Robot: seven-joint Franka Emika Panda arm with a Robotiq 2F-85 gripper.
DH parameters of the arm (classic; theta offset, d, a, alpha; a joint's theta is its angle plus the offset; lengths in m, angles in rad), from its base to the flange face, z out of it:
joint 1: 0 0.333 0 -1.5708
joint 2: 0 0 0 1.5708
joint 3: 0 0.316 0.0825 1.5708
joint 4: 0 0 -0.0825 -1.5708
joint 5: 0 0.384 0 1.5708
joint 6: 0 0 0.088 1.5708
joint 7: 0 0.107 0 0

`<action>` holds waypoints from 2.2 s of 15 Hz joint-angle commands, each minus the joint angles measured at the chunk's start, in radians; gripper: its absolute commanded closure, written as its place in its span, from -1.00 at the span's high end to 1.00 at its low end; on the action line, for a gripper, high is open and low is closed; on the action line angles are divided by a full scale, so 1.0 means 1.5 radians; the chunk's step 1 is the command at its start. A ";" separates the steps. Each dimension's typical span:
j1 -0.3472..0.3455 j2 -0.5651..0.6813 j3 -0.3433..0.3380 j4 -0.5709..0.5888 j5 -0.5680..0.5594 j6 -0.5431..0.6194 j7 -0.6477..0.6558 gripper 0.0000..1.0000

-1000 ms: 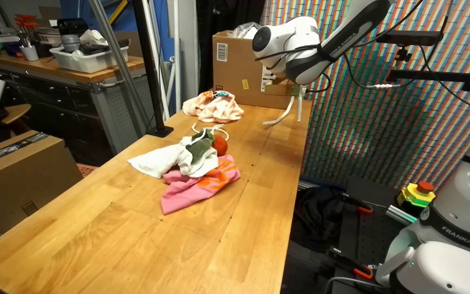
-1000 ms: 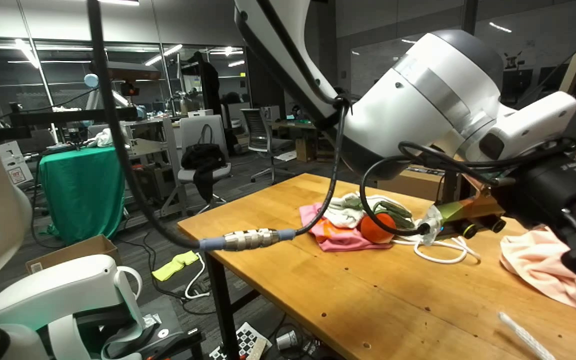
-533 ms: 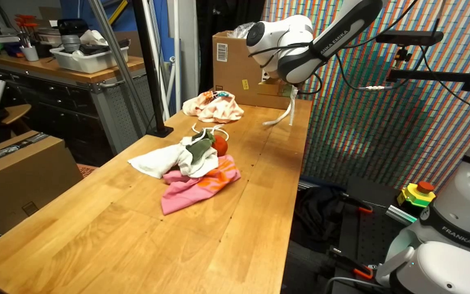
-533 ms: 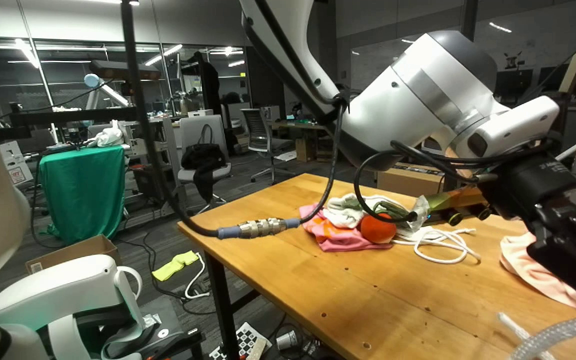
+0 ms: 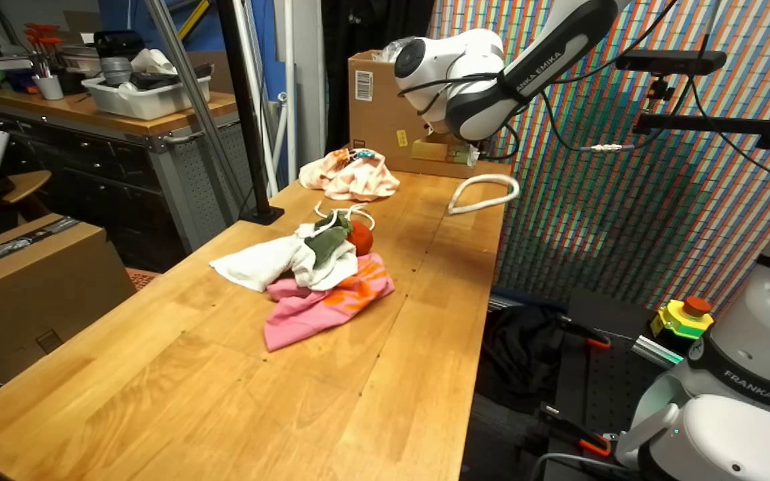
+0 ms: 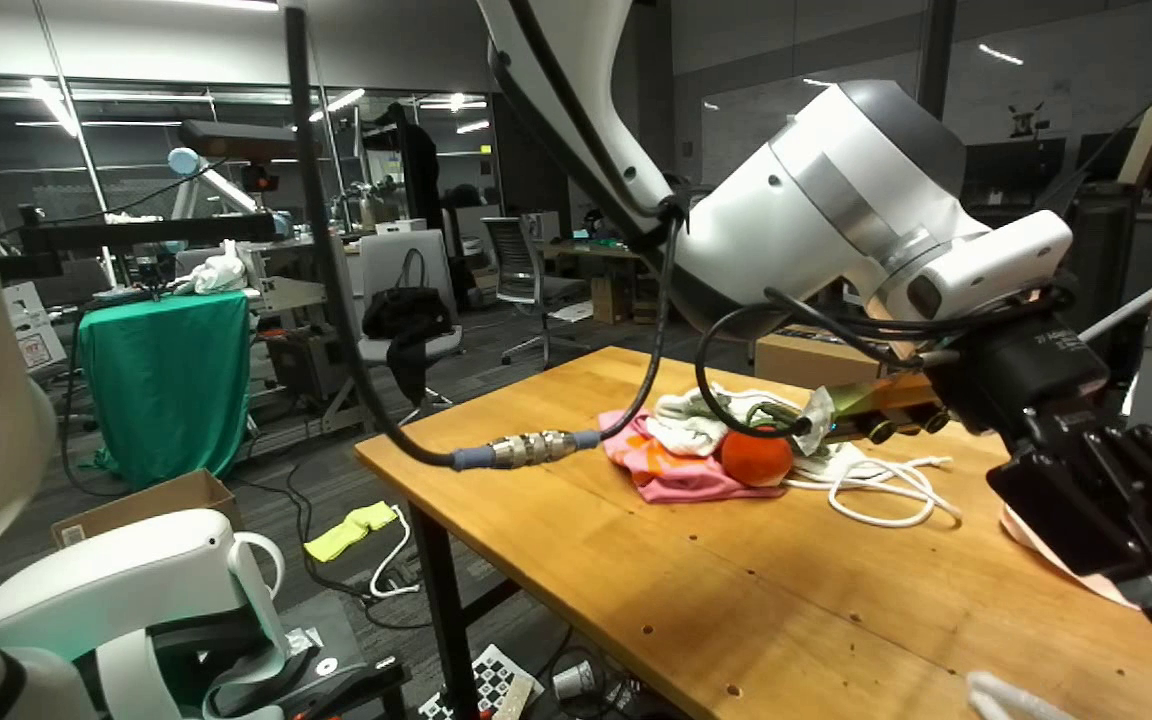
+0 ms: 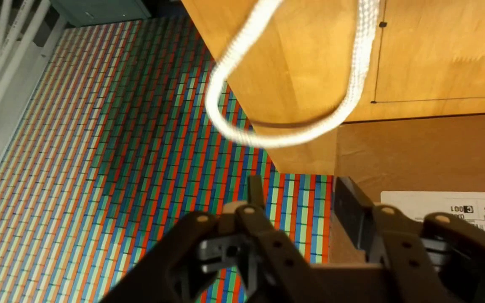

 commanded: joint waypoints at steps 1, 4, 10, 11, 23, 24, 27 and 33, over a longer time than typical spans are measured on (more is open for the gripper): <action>0.004 0.006 -0.001 0.010 0.015 0.016 -0.025 0.63; 0.007 -0.003 0.001 0.001 0.012 0.032 -0.034 1.00; 0.027 -0.062 0.032 -0.056 0.011 0.138 -0.129 1.00; 0.037 -0.072 0.040 -0.066 0.009 0.151 -0.142 1.00; 0.130 -0.140 0.136 -0.131 0.159 0.311 -0.424 1.00; 0.135 -0.135 0.141 -0.130 0.190 0.323 -0.465 1.00; 0.146 -0.118 0.153 -0.130 0.303 0.345 -0.603 1.00; 0.153 -0.091 0.149 -0.120 0.477 0.307 -0.821 1.00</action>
